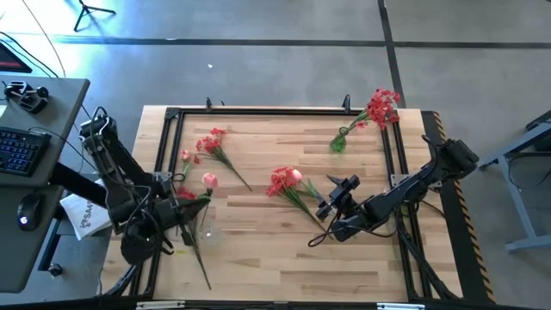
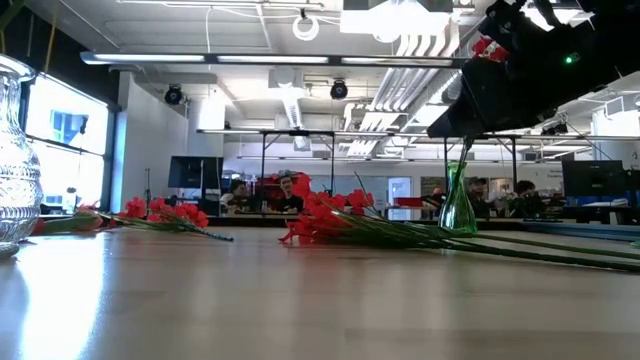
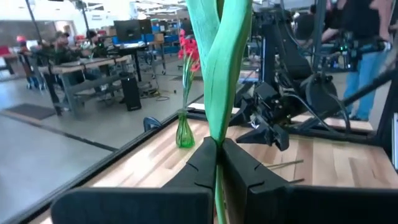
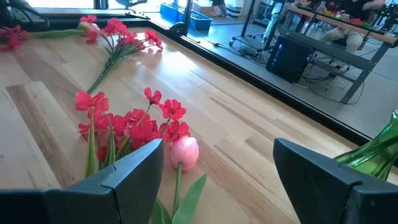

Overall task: Sort flowers into vase by color
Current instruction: Put the pink flower into the transparent vase

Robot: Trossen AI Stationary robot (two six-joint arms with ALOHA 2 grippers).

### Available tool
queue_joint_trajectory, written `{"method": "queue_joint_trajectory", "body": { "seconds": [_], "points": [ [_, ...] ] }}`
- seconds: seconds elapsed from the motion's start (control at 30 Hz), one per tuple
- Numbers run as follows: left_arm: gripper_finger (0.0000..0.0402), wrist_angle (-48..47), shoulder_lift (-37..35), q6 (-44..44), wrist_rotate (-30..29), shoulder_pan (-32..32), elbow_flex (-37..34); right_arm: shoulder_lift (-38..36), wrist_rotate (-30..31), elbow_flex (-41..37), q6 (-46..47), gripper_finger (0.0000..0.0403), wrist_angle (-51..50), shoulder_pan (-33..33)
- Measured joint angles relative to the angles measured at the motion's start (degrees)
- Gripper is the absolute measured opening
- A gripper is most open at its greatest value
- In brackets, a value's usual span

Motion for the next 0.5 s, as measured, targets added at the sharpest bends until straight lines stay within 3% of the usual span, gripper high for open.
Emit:
{"method": "queue_joint_trajectory", "body": {
  "seconds": [0.23,0.5],
  "points": [
    [0.0,0.17,-1.89,-4.9,-1.0,-1.65,-4.36,0.0,0.03,0.0,-0.52,0.0298,2.92,0.0],
    [0.0,1.5,-1.64,-6.08,-1.87,-3.62,-4.57,0.0,0.03,0.02,-0.59,0.0298,3.5,0.0]
  ]
}}
